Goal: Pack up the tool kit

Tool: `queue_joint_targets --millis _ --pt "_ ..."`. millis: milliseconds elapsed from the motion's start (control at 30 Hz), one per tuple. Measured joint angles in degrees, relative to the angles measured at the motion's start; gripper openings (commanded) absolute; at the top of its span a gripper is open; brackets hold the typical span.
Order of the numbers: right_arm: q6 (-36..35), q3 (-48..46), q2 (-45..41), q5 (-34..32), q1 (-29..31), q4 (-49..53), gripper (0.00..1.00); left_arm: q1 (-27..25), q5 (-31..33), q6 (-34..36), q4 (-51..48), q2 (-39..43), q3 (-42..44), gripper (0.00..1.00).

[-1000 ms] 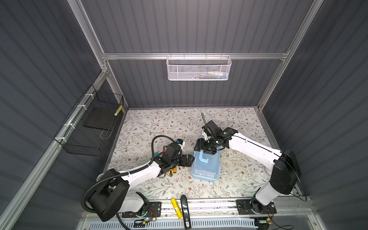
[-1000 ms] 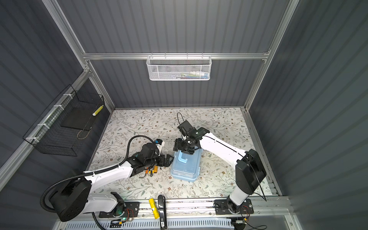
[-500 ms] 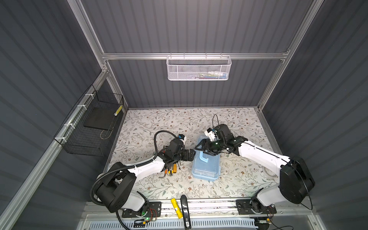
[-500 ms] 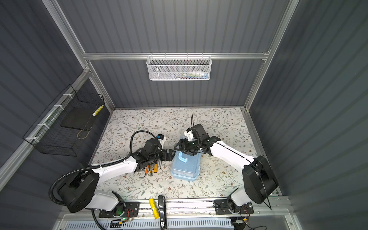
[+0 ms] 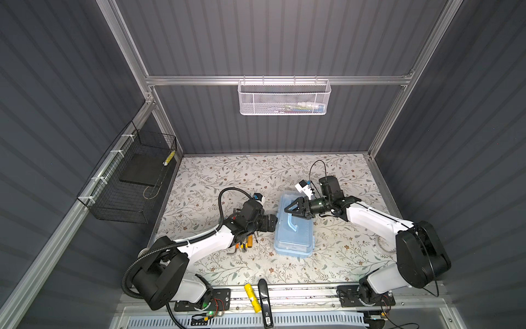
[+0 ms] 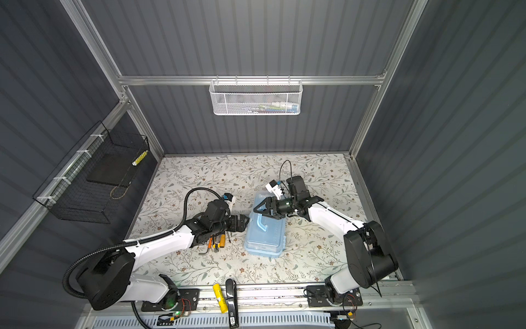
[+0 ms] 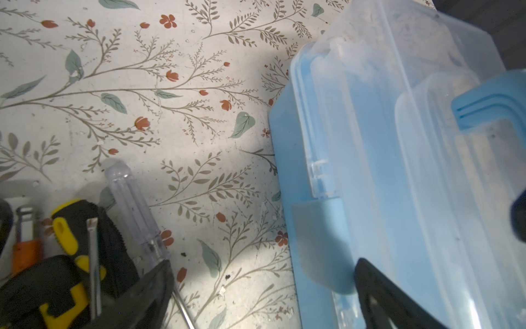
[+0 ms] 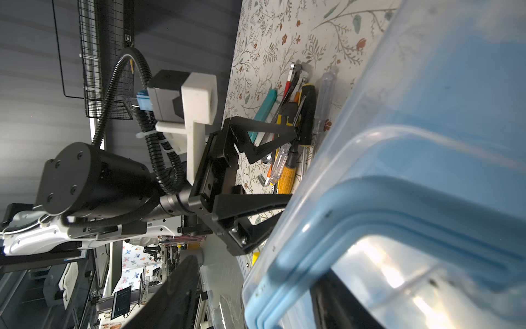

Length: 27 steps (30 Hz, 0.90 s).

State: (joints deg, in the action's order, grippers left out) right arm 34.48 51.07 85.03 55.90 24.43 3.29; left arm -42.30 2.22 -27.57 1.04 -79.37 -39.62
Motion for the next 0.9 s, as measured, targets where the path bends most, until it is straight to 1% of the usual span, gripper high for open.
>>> queue_joint_targets --millis 300,400,467,567,667,800,867,900 --pt "-1.99 -3.69 -6.12 0.26 -1.99 0.11 0.64 0.0 2.56 0.22 -3.37 1.49 0.0 0.99" --pt "-3.56 -3.8 -9.4 -1.66 -2.64 3.3 0.64 0.0 2.95 0.39 -3.67 1.49 0.0 1.0" --pt "-4.98 -3.39 -11.91 -4.44 -2.84 6.97 0.64 0.0 3.02 0.46 -3.82 1.49 0.0 0.99" --pt "-6.4 -0.83 -14.25 -11.04 -2.62 15.17 0.63 0.0 3.26 0.87 -4.11 1.49 0.0 0.99" --pt "-6.12 5.81 -14.21 -22.14 0.35 24.83 0.62 0.0 3.52 1.09 -5.03 1.49 -0.2 1.0" --pt "-2.99 19.3 -11.19 -39.39 9.46 36.41 0.62 0.0 4.68 1.11 -7.96 2.23 -1.64 0.99" --pt "-0.85 25.79 -7.76 -46.75 13.73 41.44 0.62 0.0 5.88 1.11 -9.07 4.2 -1.77 1.0" --pt "0.09 28.22 -5.95 -49.42 15.23 43.43 0.62 0.0 6.4 1.16 -9.49 5.2 -1.77 0.99"
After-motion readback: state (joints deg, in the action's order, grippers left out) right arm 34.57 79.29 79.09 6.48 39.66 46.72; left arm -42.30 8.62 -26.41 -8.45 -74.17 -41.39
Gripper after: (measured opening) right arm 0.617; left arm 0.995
